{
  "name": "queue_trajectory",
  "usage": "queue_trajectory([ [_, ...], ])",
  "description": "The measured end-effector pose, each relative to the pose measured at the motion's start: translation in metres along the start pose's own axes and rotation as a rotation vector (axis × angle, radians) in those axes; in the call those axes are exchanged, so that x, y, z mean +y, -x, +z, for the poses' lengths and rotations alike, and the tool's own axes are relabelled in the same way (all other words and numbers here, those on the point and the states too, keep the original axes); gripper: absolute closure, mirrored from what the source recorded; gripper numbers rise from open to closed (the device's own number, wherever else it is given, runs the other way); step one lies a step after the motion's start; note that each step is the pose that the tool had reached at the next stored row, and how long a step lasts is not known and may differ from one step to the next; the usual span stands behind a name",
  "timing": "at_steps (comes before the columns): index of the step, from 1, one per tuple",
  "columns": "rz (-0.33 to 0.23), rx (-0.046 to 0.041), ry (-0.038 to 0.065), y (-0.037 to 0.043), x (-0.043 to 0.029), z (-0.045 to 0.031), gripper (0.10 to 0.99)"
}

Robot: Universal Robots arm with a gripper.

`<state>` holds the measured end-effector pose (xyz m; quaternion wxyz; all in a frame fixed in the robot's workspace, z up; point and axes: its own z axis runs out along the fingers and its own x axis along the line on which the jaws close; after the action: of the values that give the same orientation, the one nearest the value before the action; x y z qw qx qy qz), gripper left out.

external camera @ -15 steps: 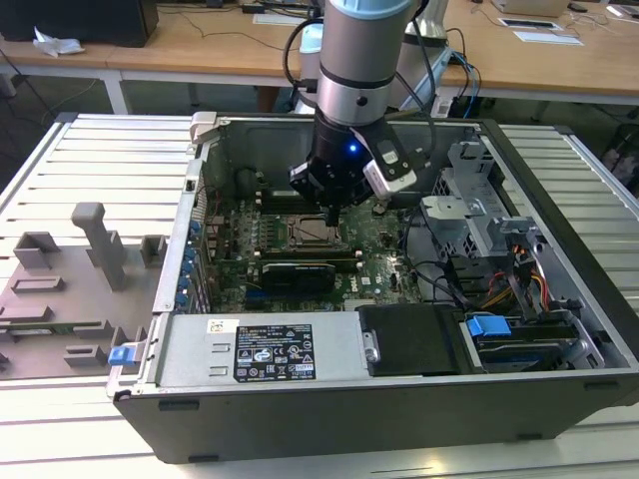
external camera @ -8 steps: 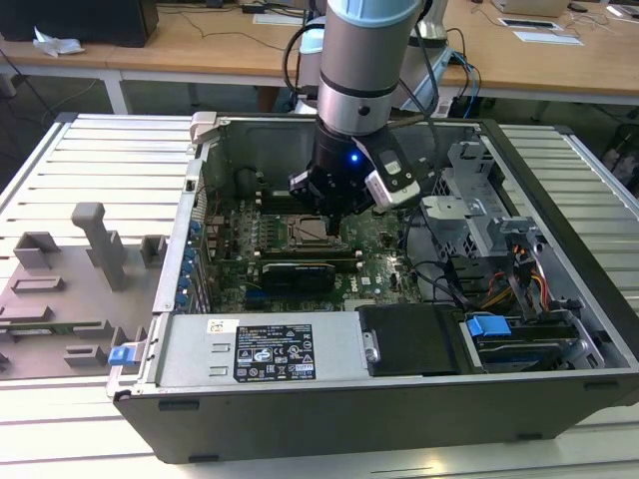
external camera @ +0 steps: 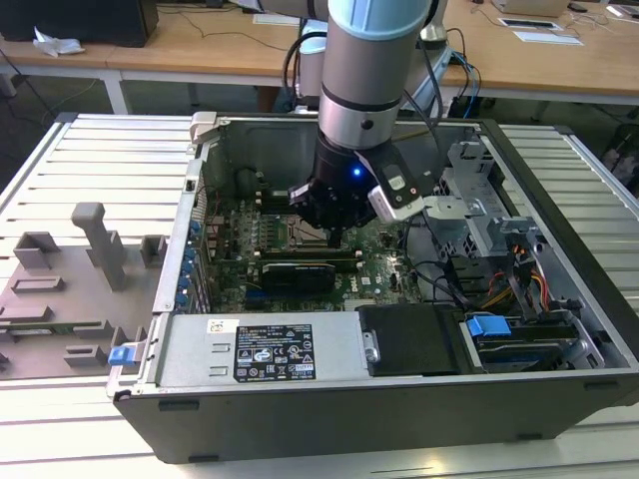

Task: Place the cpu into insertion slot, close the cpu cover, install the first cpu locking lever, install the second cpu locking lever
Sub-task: 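Install the second cpu locking lever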

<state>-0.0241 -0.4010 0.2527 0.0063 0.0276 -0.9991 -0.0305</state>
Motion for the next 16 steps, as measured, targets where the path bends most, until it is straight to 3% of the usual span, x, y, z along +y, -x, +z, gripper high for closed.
queue_trajectory([
  [5,0.000,-0.0002,0.004,-0.0004,-0.0062,0.0070,0.980],
  [6,0.000,-0.0009,0.017,-0.0005,-0.0063,0.0071,0.980],
  [7,-0.001,-0.0029,0.053,-0.0007,-0.0063,0.0072,0.980],
  [8,-0.001,-0.0044,0.081,-0.0008,-0.0063,0.0072,0.980],
  [9,0.000,-0.0051,0.092,-0.0010,-0.0063,0.0077,0.980],
  [12,0.001,-0.0064,0.111,-0.0014,-0.0043,0.0109,0.980],
  [16,0.006,-0.0070,0.112,-0.0015,0.0009,0.0191,0.980],
])
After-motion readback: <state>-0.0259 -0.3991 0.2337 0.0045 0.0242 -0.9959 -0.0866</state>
